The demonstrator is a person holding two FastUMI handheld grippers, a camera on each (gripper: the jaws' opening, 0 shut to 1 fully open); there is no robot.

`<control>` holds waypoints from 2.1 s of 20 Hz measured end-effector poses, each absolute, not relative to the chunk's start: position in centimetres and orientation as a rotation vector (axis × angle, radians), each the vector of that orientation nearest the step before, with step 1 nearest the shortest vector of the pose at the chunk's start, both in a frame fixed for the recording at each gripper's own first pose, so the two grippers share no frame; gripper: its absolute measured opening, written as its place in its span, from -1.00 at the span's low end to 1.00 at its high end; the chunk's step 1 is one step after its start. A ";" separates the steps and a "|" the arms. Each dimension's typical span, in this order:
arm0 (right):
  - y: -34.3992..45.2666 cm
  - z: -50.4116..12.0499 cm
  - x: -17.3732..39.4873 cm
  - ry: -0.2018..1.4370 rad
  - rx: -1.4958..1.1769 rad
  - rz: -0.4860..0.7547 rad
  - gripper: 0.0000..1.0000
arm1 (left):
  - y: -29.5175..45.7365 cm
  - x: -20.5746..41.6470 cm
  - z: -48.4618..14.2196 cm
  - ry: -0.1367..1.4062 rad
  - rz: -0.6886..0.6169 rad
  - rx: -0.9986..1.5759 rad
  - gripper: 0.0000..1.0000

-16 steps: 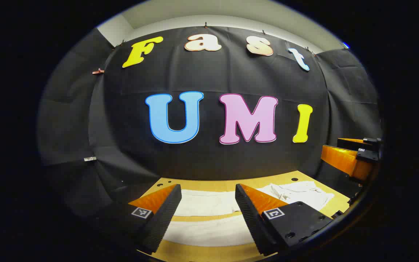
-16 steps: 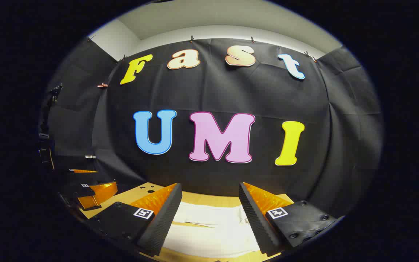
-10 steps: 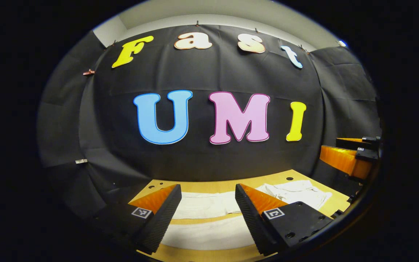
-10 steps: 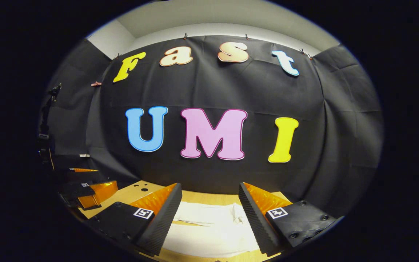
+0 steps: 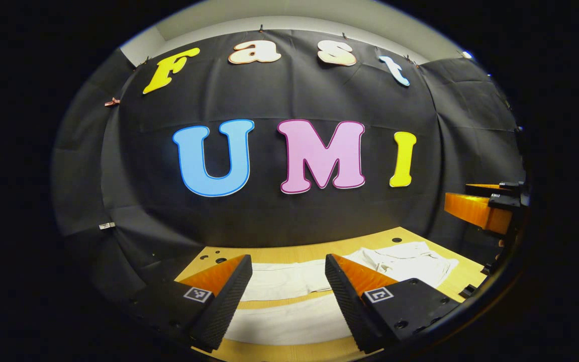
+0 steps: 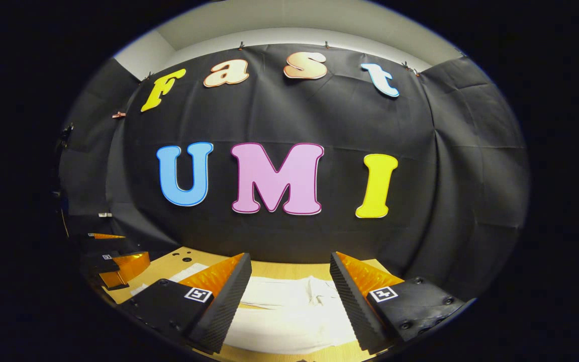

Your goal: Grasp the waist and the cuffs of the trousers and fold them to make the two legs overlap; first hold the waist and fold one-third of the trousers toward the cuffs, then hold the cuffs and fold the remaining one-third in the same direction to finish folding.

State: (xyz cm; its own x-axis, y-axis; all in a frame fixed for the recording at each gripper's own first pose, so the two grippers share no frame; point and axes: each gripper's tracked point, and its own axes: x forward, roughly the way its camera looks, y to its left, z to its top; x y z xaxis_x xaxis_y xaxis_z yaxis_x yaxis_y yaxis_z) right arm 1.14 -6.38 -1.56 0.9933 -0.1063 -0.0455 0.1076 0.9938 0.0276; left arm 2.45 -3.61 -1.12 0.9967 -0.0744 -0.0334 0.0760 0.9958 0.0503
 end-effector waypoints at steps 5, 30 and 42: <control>-7.8 -2.3 1.4 0.044 0.017 -0.128 0.94 | -3.0 2.8 -1.3 0.028 -0.060 0.060 0.94; -23.0 -18.9 1.7 0.339 -0.946 0.296 0.94 | 7.6 4.5 -8.1 0.241 0.246 -0.038 0.94; -35.1 -34.2 -1.1 0.657 -1.224 0.534 0.94 | 6.3 5.8 -11.9 0.382 0.276 0.050 0.94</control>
